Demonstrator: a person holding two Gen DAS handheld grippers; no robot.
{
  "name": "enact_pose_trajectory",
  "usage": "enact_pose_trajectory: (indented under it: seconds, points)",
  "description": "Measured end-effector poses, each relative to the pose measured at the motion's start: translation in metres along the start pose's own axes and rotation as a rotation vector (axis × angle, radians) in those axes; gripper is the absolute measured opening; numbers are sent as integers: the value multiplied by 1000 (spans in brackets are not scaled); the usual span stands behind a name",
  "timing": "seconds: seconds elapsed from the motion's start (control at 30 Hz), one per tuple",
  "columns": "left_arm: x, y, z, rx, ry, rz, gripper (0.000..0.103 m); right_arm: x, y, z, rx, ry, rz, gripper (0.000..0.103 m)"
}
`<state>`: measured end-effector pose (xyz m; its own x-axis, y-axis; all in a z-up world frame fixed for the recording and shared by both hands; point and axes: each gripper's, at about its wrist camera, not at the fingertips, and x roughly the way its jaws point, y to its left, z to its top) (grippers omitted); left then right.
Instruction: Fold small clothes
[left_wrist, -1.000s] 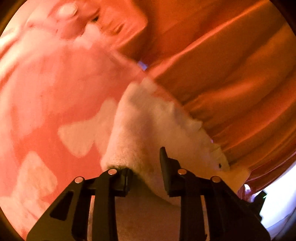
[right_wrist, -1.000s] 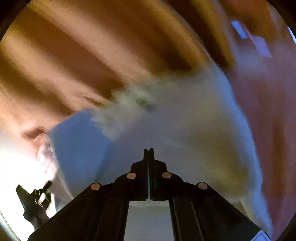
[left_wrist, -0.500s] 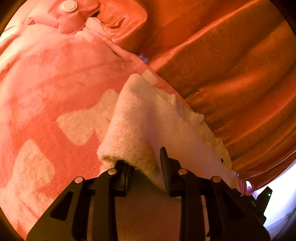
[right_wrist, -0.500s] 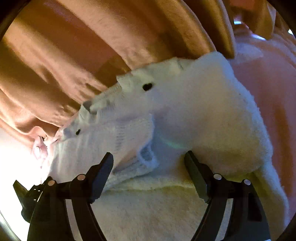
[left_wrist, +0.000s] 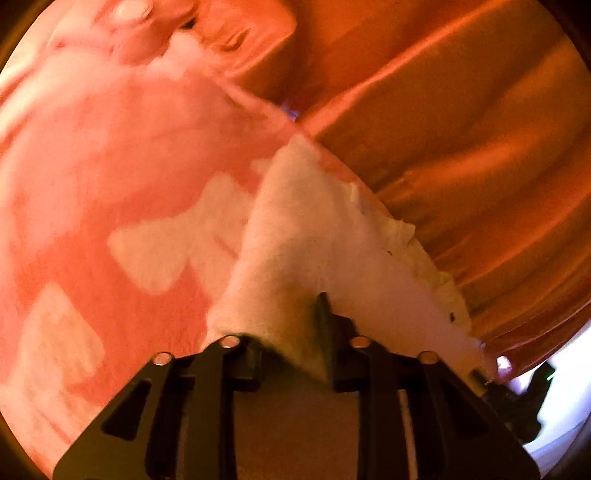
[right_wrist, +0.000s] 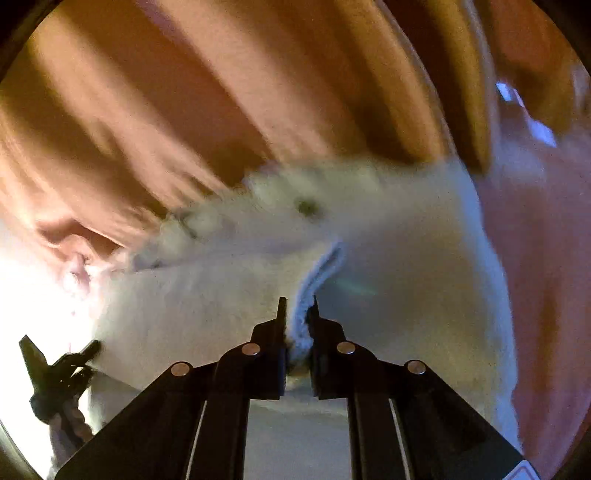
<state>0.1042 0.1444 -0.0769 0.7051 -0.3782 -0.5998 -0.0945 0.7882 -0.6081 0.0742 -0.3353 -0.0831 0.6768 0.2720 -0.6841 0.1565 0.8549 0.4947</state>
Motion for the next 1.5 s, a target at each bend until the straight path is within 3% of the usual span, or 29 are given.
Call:
enact_pose_trajectory:
  seconds: [0.13,0.2,0.3,0.33,0.37,0.43,0.47,0.53,0.57,0.6,0.67,0.8,0.93,1.1,1.13,1.2,1.23,1.4,1.5]
  points:
    - [-4,-5,2,26,-9,8,19,-34,13,15,-25,-98,103,9]
    - [0,-4,-1,33,0,19,20,-32,12,14,-70,-92,52,10]
    - [-1,-5,-2,34,8,22,20,-4,-13,-2,-35,19,-85,12]
    - [-3,-4,-3,31,9,23,20,-10,-22,-4,14,3,-62,12]
    - [-5,-3,-3,27,11,23,20,-22,-23,0,46,-27,-102,19]
    - [-7,1,-5,8,19,15,20,-50,-3,9,23,-132,-186,23]
    - [-8,3,-6,0,23,14,20,-65,14,12,-14,-185,-135,25]
    - [-10,4,-7,-10,25,11,20,-66,54,17,-79,-156,2,37]
    - [-10,4,-7,-12,28,11,20,-57,81,19,-122,-112,76,45]
    - [-11,4,-7,-15,30,10,20,-36,123,20,-196,-37,176,47]
    - [-12,8,-6,-39,38,-2,20,-2,178,16,-316,63,268,51]
    - [-11,11,-4,-55,60,-7,20,80,270,12,-501,179,252,51]
    - [-10,9,-4,-39,72,3,20,140,312,7,-574,255,208,52]
    - [-8,10,-4,-37,81,3,20,186,333,-9,-674,303,114,52]
    - [-8,10,-4,-30,84,6,20,187,336,-12,-690,286,109,49]
    - [-8,8,-4,-21,89,15,20,191,344,-15,-714,278,111,17]
    - [-7,8,-4,-18,90,19,20,193,348,-13,-712,285,109,7]
    - [-5,5,-4,2,91,36,20,200,371,-2,-702,218,83,3]
    - [-3,2,-6,19,89,49,20,229,368,-8,-681,261,22,3]
